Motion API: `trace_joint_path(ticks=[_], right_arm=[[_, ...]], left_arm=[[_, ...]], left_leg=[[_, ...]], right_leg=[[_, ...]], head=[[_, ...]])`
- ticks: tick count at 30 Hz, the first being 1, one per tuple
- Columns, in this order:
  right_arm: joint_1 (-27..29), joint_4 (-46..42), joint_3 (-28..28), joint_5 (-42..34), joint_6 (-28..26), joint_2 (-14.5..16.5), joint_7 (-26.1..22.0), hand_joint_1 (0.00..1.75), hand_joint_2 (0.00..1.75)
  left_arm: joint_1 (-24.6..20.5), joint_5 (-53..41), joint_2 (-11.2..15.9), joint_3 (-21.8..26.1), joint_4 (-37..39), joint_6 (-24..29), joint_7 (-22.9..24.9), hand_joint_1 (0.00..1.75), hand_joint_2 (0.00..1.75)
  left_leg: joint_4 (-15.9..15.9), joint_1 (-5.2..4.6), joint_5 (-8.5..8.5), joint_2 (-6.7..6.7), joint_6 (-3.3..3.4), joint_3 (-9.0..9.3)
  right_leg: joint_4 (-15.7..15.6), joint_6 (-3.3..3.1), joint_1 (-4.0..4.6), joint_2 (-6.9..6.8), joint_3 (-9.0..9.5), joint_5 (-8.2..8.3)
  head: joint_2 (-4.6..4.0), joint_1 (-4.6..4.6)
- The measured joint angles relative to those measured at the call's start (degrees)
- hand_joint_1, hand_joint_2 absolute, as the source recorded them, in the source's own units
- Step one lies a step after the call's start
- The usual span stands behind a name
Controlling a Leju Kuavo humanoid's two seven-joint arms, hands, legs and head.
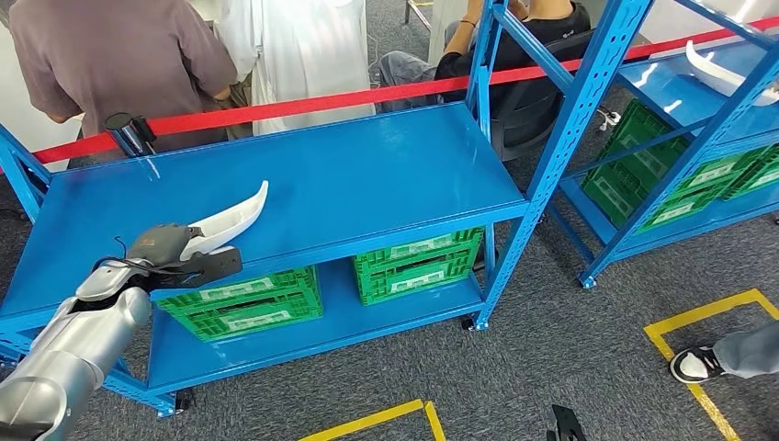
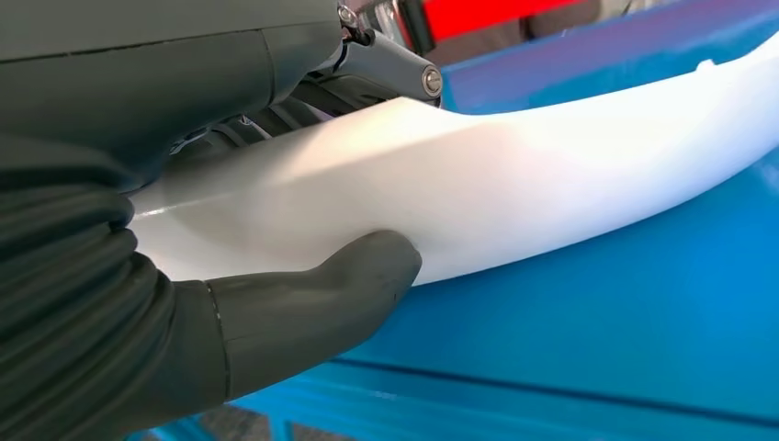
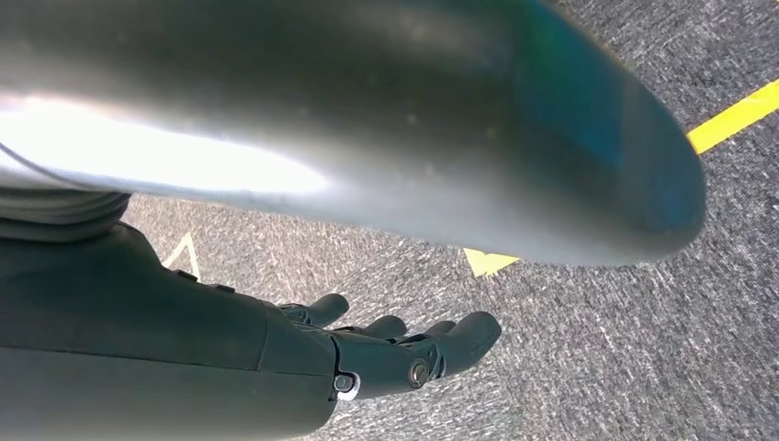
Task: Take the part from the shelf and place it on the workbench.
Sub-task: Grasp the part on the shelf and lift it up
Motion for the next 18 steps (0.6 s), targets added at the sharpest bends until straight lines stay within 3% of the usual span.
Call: trace_joint_path(ticks=[11, 18], right_arm=[[-0.1, 0.0, -0.4, 0.3, -0.3, 0.0, -0.1, 0.00, 0.00], [-0.1, 0.0, -1.1, 0.7, -0.5, 0.0, -0.8, 0.00, 0.00]], left_arm=[[0.3, 4.1, -0.6, -0.2, 0.0, 2.6, -2.2, 1.75, 1.75], [0.5, 13.5, -1.9, 0.7, -1.0, 7.9, -8.2, 1.75, 1.75]], left_leg=[[0.0, -0.01, 0.00, -0.04, 0.01, 0.00], [0.0, -0.01, 0.00, -0.04, 0.00, -0.02]], right_leg=[[0.0, 0.02, -0.01, -0.02, 0.02, -0.02], [0.0, 0.02, -0.02, -0.02, -0.03, -0.02]], head=[[0.00, 0.00], [0.00, 0.00]])
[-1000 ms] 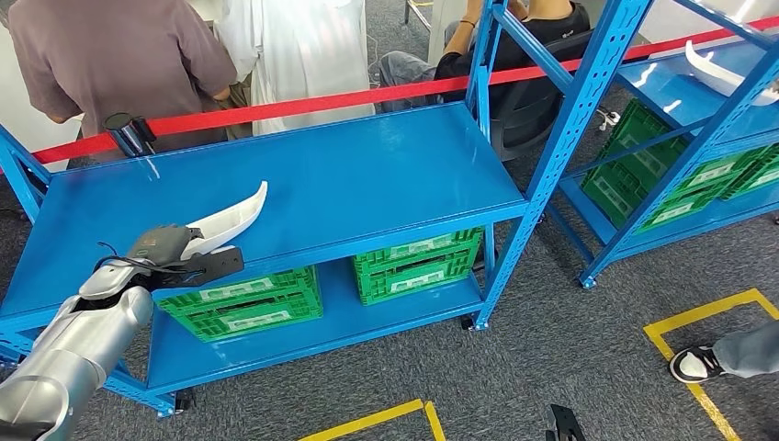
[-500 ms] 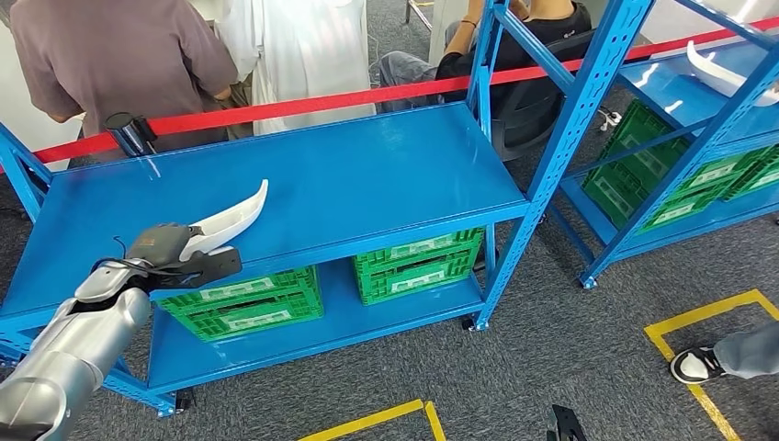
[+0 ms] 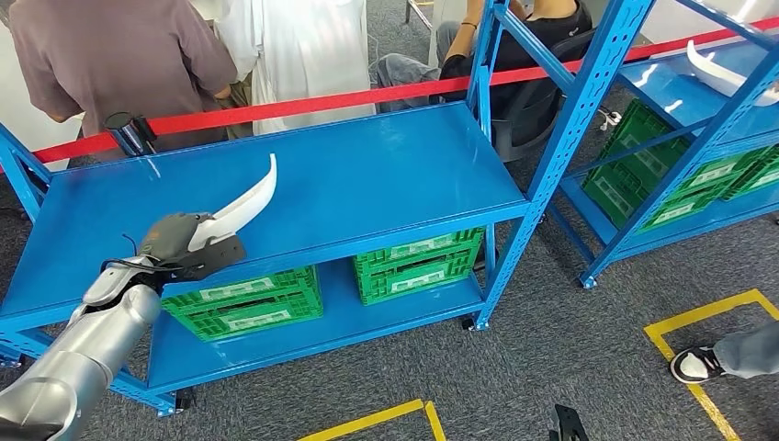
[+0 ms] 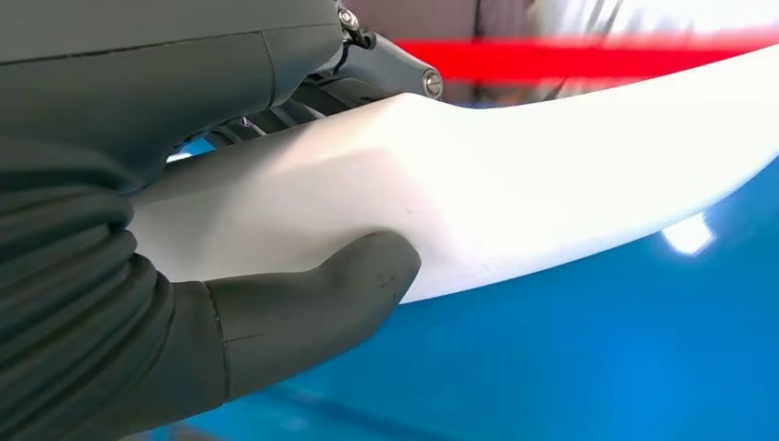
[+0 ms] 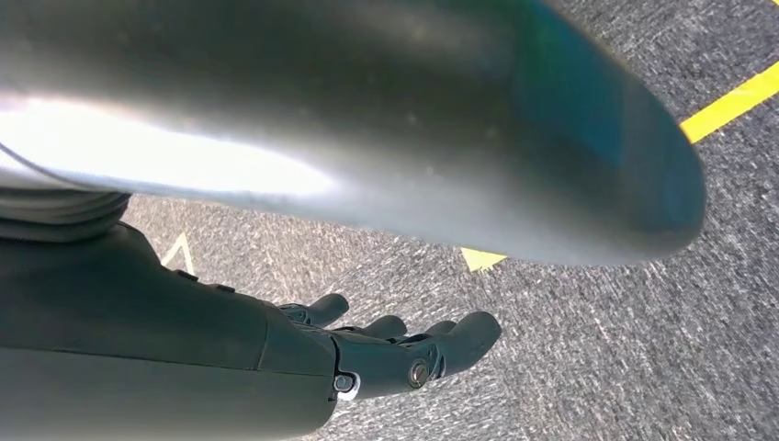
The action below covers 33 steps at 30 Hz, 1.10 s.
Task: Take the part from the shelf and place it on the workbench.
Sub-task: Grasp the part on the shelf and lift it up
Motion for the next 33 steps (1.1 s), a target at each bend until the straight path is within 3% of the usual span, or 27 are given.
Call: trace_joint_path(ticks=[4, 9, 18, 26, 33], right_arm=[[0.0, 0.0, -0.3, 0.5, -0.2, 0.0, -0.2, 0.00, 0.00], [0.0, 0.0, -0.7, 1.1, -0.3, 0.0, -0.7, 0.00, 0.00], [0.0, 0.0, -1.3, 2.1, -0.3, 0.1, -0.8, 0.00, 0.00], [0.0, 0.0, -1.5, 2.3, -0.2, 0.1, -0.4, 0.00, 0.00], [0.0, 0.0, -1.7, 2.7, 0.1, 0.2, -0.4, 0.00, 0.00]], left_arm=[[-0.9, 8.8, -1.7, 2.1, -2.7, 2.4, -5.3, 1.75, 1.75], [-2.0, 18.5, -3.3, 2.8, -8.6, 2.1, -8.4, 1.75, 1.75], [-0.9, 28.4, -3.7, 1.9, -20.6, 2.1, -8.8, 1.75, 1.75], [0.1, 30.1, -3.6, 1.0, -25.0, 1.8, -8.6, 1.75, 1.75], [2.4, 38.7, -2.5, 0.5, -31.3, -0.3, -7.3, 1.75, 1.75]], left_leg=[[0.0, 0.00, 0.00, -0.02, 0.00, -0.02], [0.0, -0.03, -0.02, 0.01, 0.03, -0.02], [0.0, -0.02, -0.03, 0.03, 0.03, -0.02], [0.0, -0.03, -0.03, 0.02, 0.03, -0.02], [0.1, -0.11, -0.16, 0.03, 0.17, -0.06]], right_leg=[[0.0, 0.00, -0.01, -0.01, -0.01, 0.00], [0.0, 0.01, -0.01, 0.00, -0.02, 0.00], [0.0, 0.01, -0.01, 0.01, -0.02, -0.01], [0.0, 0.02, -0.01, 0.01, -0.01, -0.03], [-0.1, 0.13, -0.10, 0.01, 0.00, -0.04]], head=[[0.00, 0.00], [0.00, 0.01], [0.00, 0.00], [0.00, 0.00], [0.00, 0.00]])
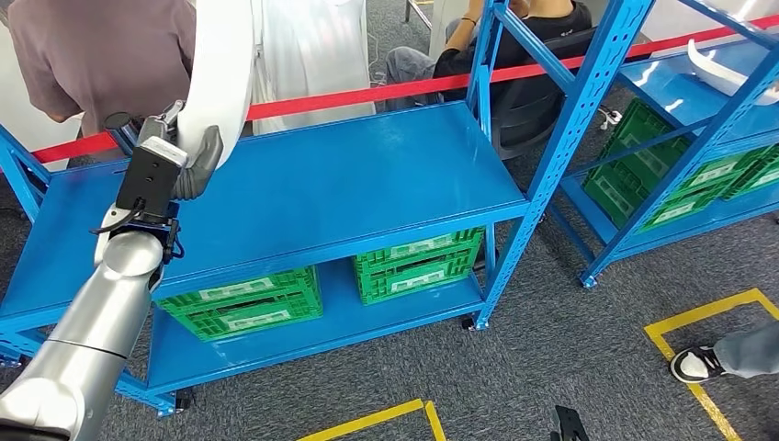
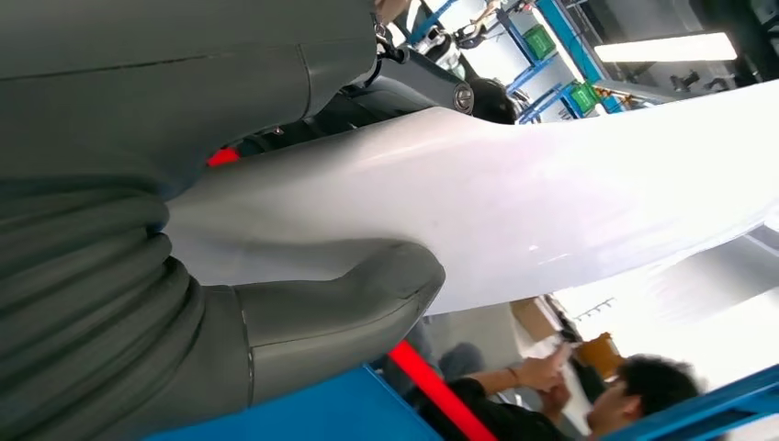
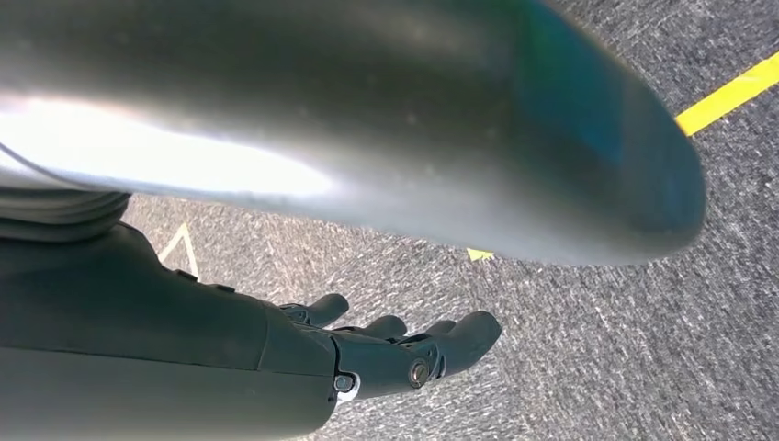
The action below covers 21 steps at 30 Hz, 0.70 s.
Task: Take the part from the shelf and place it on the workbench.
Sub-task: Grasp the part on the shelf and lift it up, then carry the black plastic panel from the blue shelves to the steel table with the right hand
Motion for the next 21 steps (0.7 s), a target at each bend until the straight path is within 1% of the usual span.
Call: trace_joint_path(ticks=[3, 4, 5, 6, 7, 8, 9, 10, 11, 12, 13, 14, 15, 16, 17, 18, 19, 20, 21], right_arm=[[0.0, 0.0, 0.0, 0.2, 0.0, 0.2, 0.0, 0.00, 0.00], [0.0, 0.0, -0.1, 0.3, 0.0, 0.2, 0.0, 0.00, 0.00], [0.0, 0.0, -0.1, 0.4, 0.0, 0.3, 0.0, 0.00, 0.00], [0.0, 0.0, -0.1, 0.5, 0.0, 0.3, -0.1, 0.00, 0.00], [0.0, 0.0, -0.1, 0.6, 0.0, 0.3, -0.1, 0.00, 0.00], [0.0, 0.0, -0.2, 0.7, 0.0, 0.4, -0.1, 0.00, 0.00], [0.0, 0.0, -0.3, 0.7, 0.0, 0.4, -0.1, 0.00, 0.00], [0.1, 0.0, -0.4, 0.8, 0.0, 0.4, -0.1, 0.00, 0.00], [0.1, 0.0, -0.5, 0.8, 0.0, 0.4, 0.0, 0.00, 0.00], [0.1, 0.0, -0.6, 0.8, -0.1, 0.4, 0.0, 0.00, 0.00], [0.1, 0.0, -0.7, 0.8, -0.1, 0.4, 0.0, 0.00, 0.00], [0.1, 0.0, -0.9, 0.8, -0.2, 0.4, 0.0, 0.00, 0.00], [0.0, 0.0, -1.0, 0.8, -0.2, 0.5, 0.0, 0.00, 0.00], [0.0, 0.0, -1.1, 0.8, -0.3, 0.5, -0.1, 0.00, 0.00], [-0.1, 0.0, -1.1, 0.8, -0.3, 0.6, -0.1, 0.00, 0.00], [-0.1, 0.0, -1.3, 0.8, -0.3, 0.7, -0.1, 0.00, 0.00], [-0.1, 0.0, -1.4, 0.7, -0.4, 0.7, -0.1, 0.00, 0.00], [-0.1, 0.0, -1.4, 0.7, -0.4, 0.7, 0.0, 0.00, 0.00], [-0.2, 0.0, -1.5, 0.7, -0.4, 0.8, 0.0, 0.00, 0.00]], left_arm=[[0.8, 2.6, 1.0, -0.1, -2.7, -0.6, 0.6, 1.75, 1.75], [1.0, 3.4, 1.3, -0.2, -3.4, -0.7, 0.7, 1.75, 1.75], [1.3, 4.2, 1.5, -0.3, -4.2, -0.7, 0.7, 1.75, 1.75], [1.7, 4.9, 1.8, -0.4, -4.9, -0.7, 0.7, 1.75, 1.75], [2.1, 5.4, 2.0, -0.5, -5.5, -0.8, 0.7, 1.75, 1.75], [2.6, 5.9, 2.2, -0.6, -6.0, -0.8, 0.7, 1.75, 1.75], [3.1, 6.3, 2.4, -0.7, -6.3, -0.8, 0.6, 1.75, 1.75], [3.6, 6.7, 2.6, -0.8, -6.5, -0.8, 0.6, 1.75, 1.75], [4.0, 7.0, 2.8, -0.9, -6.7, -0.8, 0.5, 1.75, 1.75], [4.3, 7.3, 3.0, -1.0, -6.8, -0.8, 0.3, 1.75, 1.75], [4.6, 7.6, 3.3, -1.1, -6.9, -0.7, 0.2, 1.75, 1.75], [4.7, 7.9, 3.5, -1.1, -7.1, -0.7, 0.1, 1.75, 1.75], [4.7, 8.1, 3.7, -1.1, -7.4, -0.7, 0.0, 1.75, 1.75], [4.8, 8.3, 3.9, -1.1, -7.6, -0.7, -0.1, 1.75, 1.75], [4.9, 8.4, 4.1, -1.1, -7.9, -0.7, -0.2, 1.75, 1.75], [5.0, 8.6, 4.3, -1.1, -8.2, -0.7, -0.3, 1.75, 1.75], [5.2, 8.6, 4.5, -1.2, -8.5, -0.7, -0.4, 1.75, 1.75], [5.4, 8.7, 4.7, -1.2, -8.7, -0.7, -0.4, 1.75, 1.75], [5.7, 8.8, 5.0, -1.2, -9.0, -0.7, -0.4, 1.75, 1.75]], left_leg=[[0.2, -0.28, -0.36, 0.04, 0.56, 0.00], [0.0, -0.20, -0.24, 0.06, 0.71, 0.12], [-0.4, -0.07, 0.00, 0.13, 0.84, 0.36], [-0.8, 0.13, 0.26, 0.23, 1.03, 0.59], [-1.2, 0.35, 0.46, 0.35, 1.18, 0.80], [-1.4, 0.46, 0.56, 0.45, 1.28, 0.92], [-1.4, 0.50, 0.57, 0.50, 1.35, 0.89], [-1.3, 0.54, 0.56, 0.52, 1.33, 0.81], [-1.2, 0.62, 0.53, 0.53, 1.26, 0.70], [-0.9, 0.77, 0.48, 0.54, 1.11, 0.52], [-0.5, 1.00, 0.39, 0.53, 0.84, 0.27], [0.1, 1.26, 0.25, 0.51, 0.45, -0.06], [0.6, 1.40, 0.12, 0.43, -0.05, -0.48], [1.2, 1.46, 0.04, 0.31, -0.54, -0.85], [1.7, 1.41, 0.05, 0.16, -1.01, -1.20], [1.8, 1.31, 0.22, -0.01, -1.49, -1.44], [1.9, 1.33, 0.47, -0.12, -1.92, -1.59], [1.9, 1.39, 0.50, -0.18, -2.35, -1.83], [2.4, 1.47, -0.17, -0.10, -2.70, -2.16]], right_leg=[[-0.2, 0.48, -0.29, -0.01, 0.16, -0.04], [-0.2, 0.64, -0.22, 0.02, 0.24, -0.02], [0.0, 0.76, -0.21, 0.02, 0.23, -0.23], [0.9, 0.94, -0.21, 0.04, -0.14, -0.94], [2.9, 1.12, -0.21, 0.04, -1.03, -2.25], [6.0, 1.31, -0.35, 0.03, -2.54, -4.04], [9.9, 1.57, -0.46, 0.03, -4.47, -5.88], [13.4, 1.81, -0.61, 0.02, -6.30, -7.11], [15.6, 2.07, -0.79, 0.01, -7.49, -7.33], [15.6, 2.36, -1.01, 0.00, -7.66, -6.39], [13.4, 2.70, -1.29, -0.04, -6.71, -4.52], [9.7, 3.11, -1.65, -0.12, -4.96, -2.60], [6.5, 3.33, -1.76, -0.01, -3.36, -1.21], [4.5, 3.16, -1.80, 0.20, -2.40, -0.29], [3.6, 2.65, -1.80, 0.44, -2.10, -0.22], [3.9, 1.89, -1.64, 0.73, -2.44, -0.25], [3.9, 1.06, -1.68, 0.81, -2.84, -0.09], [3.8, 0.38, -1.71, 0.77, -3.10, 0.00], [3.7, -0.21, -1.68, 0.72, -3.45, 0.39]], head=[[0.00, -0.02], [0.00, -0.02], [0.00, -0.02], [0.00, 0.03], [0.00, 0.11], [0.00, 0.19], [0.00, 0.27], [0.00, 0.30], [0.00, 0.30], [0.00, 0.29], [0.00, 0.31], [0.00, 0.31], [0.00, 0.36], [0.00, 0.41], [0.00, 0.43], [0.00, 0.45], [0.00, 0.44], [0.00, 0.43], [0.00, 0.40]])
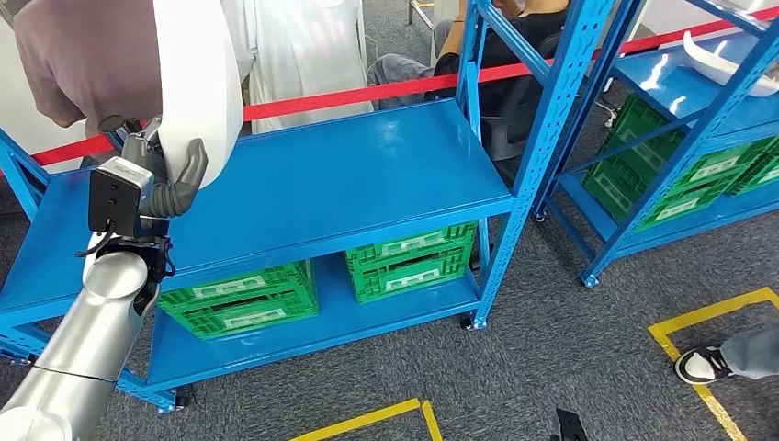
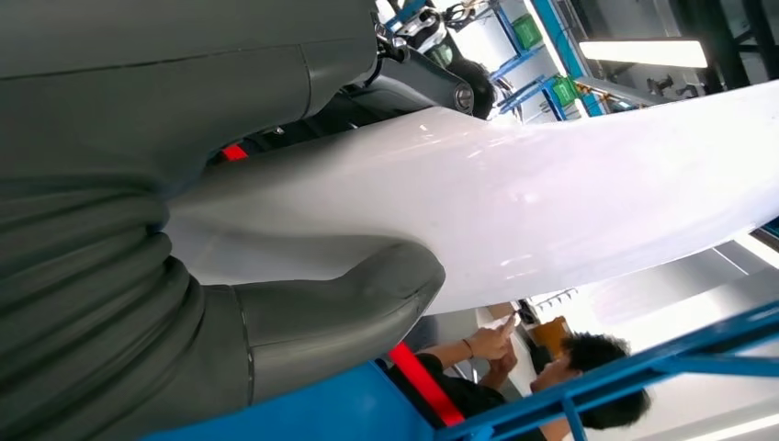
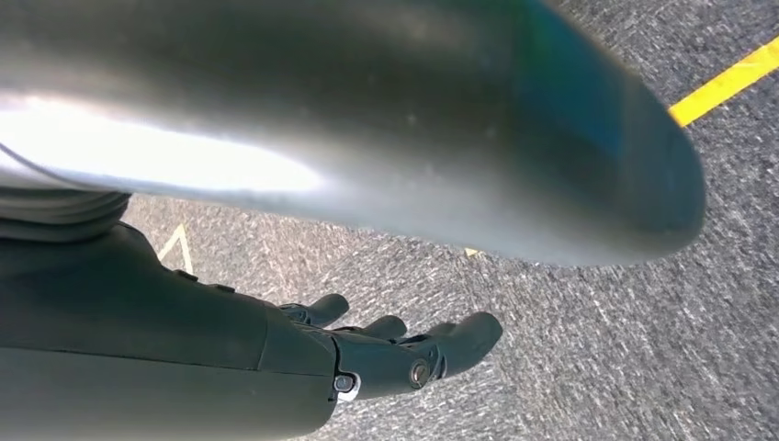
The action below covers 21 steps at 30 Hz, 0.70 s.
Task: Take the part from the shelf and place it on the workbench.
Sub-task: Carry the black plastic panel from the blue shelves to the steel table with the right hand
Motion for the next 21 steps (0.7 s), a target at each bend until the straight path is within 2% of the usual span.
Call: trace_joint_path(ticks=[1, 2, 4, 5, 6, 7, 8, 10, 11, 12, 14, 15, 16, 17, 19, 20, 21], right_arm=[[0.0, 0.0, 0.0, 0.0, 0.0, 0.0, 0.0, 0.00, 0.00], [0.0, 0.0, -0.1, 0.0, 0.0, 0.1, 0.0, 0.00, 0.00], [0.1, 0.0, -0.2, 0.0, -0.1, 0.1, 0.0, 0.00, 0.00], [0.1, 0.0, -0.2, 0.0, -0.1, 0.1, 0.0, 0.00, 0.00], [0.1, 0.0, -0.3, 0.0, -0.1, 0.1, 0.0, 0.00, 0.00], [0.1, 0.0, -0.3, 0.0, -0.1, 0.1, 0.0, 0.00, 0.00], [0.1, 0.0, -0.3, 0.0, -0.1, 0.1, 0.0, 0.00, 0.00], [0.1, 0.0, -0.4, 0.0, -0.1, 0.3, 0.0, 0.00, 0.00], [0.1, 0.0, -0.4, 0.0, -0.1, 0.4, 0.0, 0.00, 0.00], [0.1, 0.0, -0.4, 0.0, -0.1, 0.5, 0.0, 0.00, 0.00], [0.2, 0.0, -0.4, 0.0, -0.1, 0.5, 0.0, 0.00, 0.00], [0.2, 0.0, -0.4, -0.1, -0.1, 0.5, 0.0, 0.00, 0.00], [0.2, 0.0, -0.4, -0.1, -0.1, 0.6, 0.0, 0.00, 0.00], [0.2, 0.0, -0.5, -0.3, -0.2, 0.6, 0.0, 0.00, 0.00], [0.2, 0.0, -0.7, -0.6, -0.3, 0.5, 0.0, 0.00, 0.00], [0.2, 0.0, -0.8, -0.7, -0.3, 0.5, -0.1, 0.00, 0.00], [0.3, 0.0, -1.0, -0.9, -0.3, 0.5, -0.1, 0.00, 0.00]], left_arm=[[0.2, 0.1, 0.2, 0.0, -0.2, 0.0, 0.0, 1.75, 1.75], [0.3, 0.1, 0.5, -0.1, -0.3, 0.0, 0.0, 1.75, 1.75], [0.7, 0.2, 0.7, -0.1, -0.5, 0.0, 0.0, 1.75, 1.75], [0.8, 0.2, 0.7, -0.1, -0.5, 0.0, 0.0, 1.75, 1.75], [1.0, 0.3, 0.8, -0.1, -0.5, 0.0, 0.0, 1.75, 1.75], [1.1, 0.3, 0.8, -0.1, -0.6, 0.0, 0.0, 1.75, 1.75], [1.2, 0.3, 0.9, -0.1, -0.7, 0.0, 0.0, 1.75, 1.75], [1.1, 0.3, 0.9, -0.1, -1.2, 0.0, 0.0, 1.75, 1.75], [1.0, 0.3, 0.9, -0.2, -1.4, 0.0, 0.0, 1.75, 1.75], [0.9, 0.3, 0.9, -0.2, -1.6, 0.0, -0.1, 1.75, 1.75], [0.8, 0.3, 1.0, -0.2, -1.7, 0.0, 0.0, 1.75, 1.75], [0.7, 0.3, 0.9, -0.2, -1.7, 0.0, 0.0, 1.75, 1.75], [0.6, 0.4, 0.9, -0.2, -1.7, 0.0, 0.0, 1.75, 1.75], [0.6, 0.6, 0.9, -0.2, -1.7, -0.1, 0.0, 1.75, 1.75], [0.6, 0.8, 0.9, -0.2, -1.8, -0.2, -0.1, 1.75, 1.75], [0.7, 1.0, 0.8, -0.2, -1.8, -0.2, -0.1, 1.75, 1.75], [0.8, 1.1, 0.8, -0.2, -1.8, -0.3, -0.2, 1.75, 1.75]], left_leg=[[1.6, 0.07, -1.62, 0.11, -0.26, -0.65], [4.4, 0.10, -4.01, 0.24, -0.45, -1.61], [12.1, 0.08, -8.94, 0.36, -0.60, -3.74], [14.8, 0.07, -10.14, 0.37, -0.54, -4.15], [15.6, 0.04, -10.30, 0.37, -0.34, -3.63], [14.1, -0.04, -9.49, 0.37, -0.02, -1.95], [10.7, -0.21, -8.24, 0.36, 0.46, 0.69], [2.6, -0.79, -6.98, 0.41, 1.48, 6.22], [0.2, -1.11, -6.72, 0.43, 1.78, 7.81], [-1.0, -1.42, -6.73, 0.47, 1.94, 8.42], [-1.6, -1.53, -5.69, 0.58, 2.36, 8.18], [-2.0, -1.40, -5.08, 0.72, 2.77, 7.94], [-2.5, -1.21, -4.31, 0.87, 3.23, 7.56], [-2.8, -1.01, -3.52, 1.00, 3.58, 7.05], [-2.8, -1.03, -2.32, 1.09, 3.88, 5.52], [-2.6, -1.02, -1.79, 1.12, 3.86, 4.67], [-2.4, -1.01, -1.28, 1.16, 3.79, 3.79]], right_leg=[[-0.1, -0.51, 0.00, -0.05, -0.39, 0.46], [-0.1, -0.86, 0.05, -0.10, -0.83, 0.90], [-0.2, -1.19, 0.30, -0.15, -1.87, 1.75], [-0.1, -1.27, 0.47, -0.19, -2.40, 2.14], [-0.1, -1.30, 0.64, -0.22, -2.90, 2.54], [-0.1, -1.31, 0.81, -0.23, -3.35, 2.92], [-0.1, -1.28, 0.97, -0.22, -3.73, 3.29], [-0.2, -0.96, 1.08, -0.23, -4.21, 4.03], [-0.3, -0.65, 0.99, -0.25, -4.27, 4.41], [-0.5, -0.28, 0.85, -0.29, -4.30, 4.80], [-0.9, 0.45, 0.68, -0.30, -4.34, 5.51], [-0.7, 0.72, 0.72, -0.31, -4.61, 5.07], [0.4, 0.93, 0.77, -0.34, -5.12, 3.73], [2.5, 1.12, 0.80, -0.38, -5.95, 1.46], [9.2, 1.50, 0.81, -0.49, -7.87, -3.61], [12.2, 1.68, 0.80, -0.51, -8.43, -4.86], [13.9, 1.82, 0.79, -0.54, -8.24, -4.79]], head=[[0.00, -0.11], [0.00, -0.23], [0.00, -0.43], [0.00, -0.43], [0.00, -0.43], [0.00, -0.44], [0.00, -0.43], [0.00, -0.38], [0.00, -0.38], [0.00, -0.40], [0.00, -0.50], [0.00, -0.50], [0.00, -0.42], [0.00, -0.33], [0.00, -0.13], [0.00, -0.10], [0.00, -0.10]])
